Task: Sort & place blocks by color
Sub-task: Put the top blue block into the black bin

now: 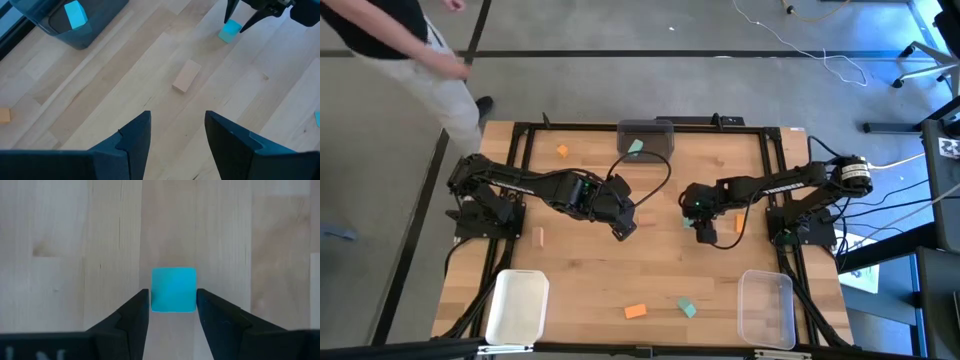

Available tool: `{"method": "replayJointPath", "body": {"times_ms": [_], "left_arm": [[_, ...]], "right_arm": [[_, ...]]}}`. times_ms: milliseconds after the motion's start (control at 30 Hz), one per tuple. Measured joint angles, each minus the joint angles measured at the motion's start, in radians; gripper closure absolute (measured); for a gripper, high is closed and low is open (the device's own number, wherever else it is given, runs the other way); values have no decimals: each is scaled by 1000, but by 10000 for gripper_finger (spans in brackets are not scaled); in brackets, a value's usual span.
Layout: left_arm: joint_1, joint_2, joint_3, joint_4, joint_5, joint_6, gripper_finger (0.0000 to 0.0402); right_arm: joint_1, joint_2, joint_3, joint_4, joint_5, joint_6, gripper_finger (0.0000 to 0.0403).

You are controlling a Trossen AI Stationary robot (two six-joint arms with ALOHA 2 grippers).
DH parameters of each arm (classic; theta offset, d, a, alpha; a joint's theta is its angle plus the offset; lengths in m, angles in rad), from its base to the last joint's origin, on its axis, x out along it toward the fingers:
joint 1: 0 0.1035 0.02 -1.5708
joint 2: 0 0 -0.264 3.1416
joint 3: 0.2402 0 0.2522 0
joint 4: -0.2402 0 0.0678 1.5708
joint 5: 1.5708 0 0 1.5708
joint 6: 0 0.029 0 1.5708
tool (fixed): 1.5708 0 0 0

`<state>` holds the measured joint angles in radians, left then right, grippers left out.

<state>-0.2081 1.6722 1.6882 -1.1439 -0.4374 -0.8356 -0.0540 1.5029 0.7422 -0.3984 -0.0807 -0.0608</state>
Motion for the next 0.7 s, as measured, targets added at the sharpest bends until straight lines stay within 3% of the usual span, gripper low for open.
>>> {"method": "replayJointPath", "body": {"times_ms": [400,533,700], "left_arm": [[0,0,0,0,-6,0,223],[0,0,0,0,-6,0,223],[0,0,0,0,-6,0,223]], "right_arm": [[0,120,1,85,9,6,242],[0,126,3,103,11,7,270],[-1,96,-2,112,10,27,270]]}}
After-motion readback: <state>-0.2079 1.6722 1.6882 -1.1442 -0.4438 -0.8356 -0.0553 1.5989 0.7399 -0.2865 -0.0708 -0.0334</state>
